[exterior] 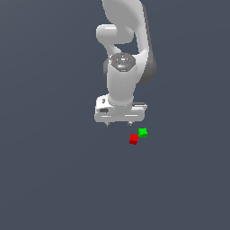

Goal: Stack the red cube on top of the green cube.

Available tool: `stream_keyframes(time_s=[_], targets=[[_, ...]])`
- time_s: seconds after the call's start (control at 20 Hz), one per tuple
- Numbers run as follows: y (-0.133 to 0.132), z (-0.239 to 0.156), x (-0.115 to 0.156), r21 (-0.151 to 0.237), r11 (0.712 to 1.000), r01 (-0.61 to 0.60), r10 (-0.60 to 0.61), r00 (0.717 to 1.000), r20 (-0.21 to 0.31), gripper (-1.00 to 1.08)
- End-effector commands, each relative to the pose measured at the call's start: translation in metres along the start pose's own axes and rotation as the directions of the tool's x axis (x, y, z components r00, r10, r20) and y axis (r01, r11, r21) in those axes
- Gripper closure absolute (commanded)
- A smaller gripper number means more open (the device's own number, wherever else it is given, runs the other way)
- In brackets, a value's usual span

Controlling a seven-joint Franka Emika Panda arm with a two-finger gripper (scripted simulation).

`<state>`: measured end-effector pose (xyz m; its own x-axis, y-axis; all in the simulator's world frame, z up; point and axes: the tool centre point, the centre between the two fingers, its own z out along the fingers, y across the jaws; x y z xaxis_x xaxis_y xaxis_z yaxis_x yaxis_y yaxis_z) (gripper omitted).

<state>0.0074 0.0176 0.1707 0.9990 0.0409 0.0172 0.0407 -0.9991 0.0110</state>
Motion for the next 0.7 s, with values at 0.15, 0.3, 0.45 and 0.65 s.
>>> stream_keyframes(time_s=[0.15, 0.3, 0.45, 0.65], targets=[[-0.001, 0.001, 0.000, 0.000, 1.000, -0.004, 0.004, 1.000, 0.000, -0.92], [-0.005, 0.006, -0.001, 0.000, 1.000, -0.016, 0.016, 1.000, 0.001, -0.92], [-0.011, 0.013, -0.002, 0.001, 0.999, -0.037, 0.037, 0.999, 0.002, -0.92], [-0.023, 0.027, -0.003, 0.002, 0.997, -0.077, 0.077, 0.997, 0.005, -0.92]])
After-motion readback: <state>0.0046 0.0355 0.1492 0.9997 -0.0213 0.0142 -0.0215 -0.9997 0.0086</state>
